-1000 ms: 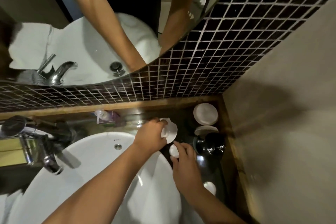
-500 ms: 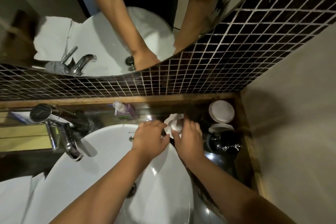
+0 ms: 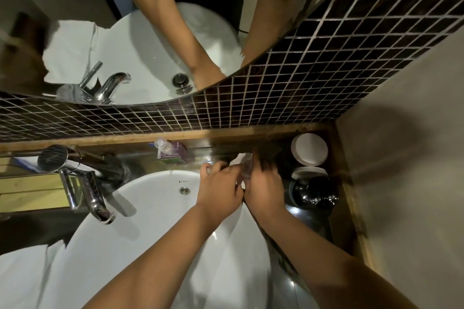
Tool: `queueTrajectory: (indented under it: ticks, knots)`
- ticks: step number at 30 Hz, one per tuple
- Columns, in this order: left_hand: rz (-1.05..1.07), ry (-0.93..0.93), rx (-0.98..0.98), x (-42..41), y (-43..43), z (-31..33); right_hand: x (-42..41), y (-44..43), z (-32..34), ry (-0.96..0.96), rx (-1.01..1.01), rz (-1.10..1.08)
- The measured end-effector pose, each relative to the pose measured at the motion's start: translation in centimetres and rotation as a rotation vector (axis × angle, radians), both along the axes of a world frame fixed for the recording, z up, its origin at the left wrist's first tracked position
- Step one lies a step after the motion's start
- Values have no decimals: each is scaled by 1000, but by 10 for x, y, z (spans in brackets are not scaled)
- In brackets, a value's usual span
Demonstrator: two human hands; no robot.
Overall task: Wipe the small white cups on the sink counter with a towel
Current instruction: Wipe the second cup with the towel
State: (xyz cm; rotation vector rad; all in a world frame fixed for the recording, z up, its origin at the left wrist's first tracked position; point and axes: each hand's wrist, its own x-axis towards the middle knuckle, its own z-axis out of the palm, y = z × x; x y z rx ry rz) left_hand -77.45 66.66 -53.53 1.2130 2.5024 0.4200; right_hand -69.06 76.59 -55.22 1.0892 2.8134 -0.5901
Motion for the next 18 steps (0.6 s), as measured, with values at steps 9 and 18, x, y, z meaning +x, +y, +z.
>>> queueTrajectory:
  ticks: [9, 18]
  knots:
    - [-144, 133, -84, 8, -2, 15, 31, -13, 9, 58, -51, -52]
    - [-434, 199, -186, 75, -8, 31, 170, -56, 18, -330, -133, -217]
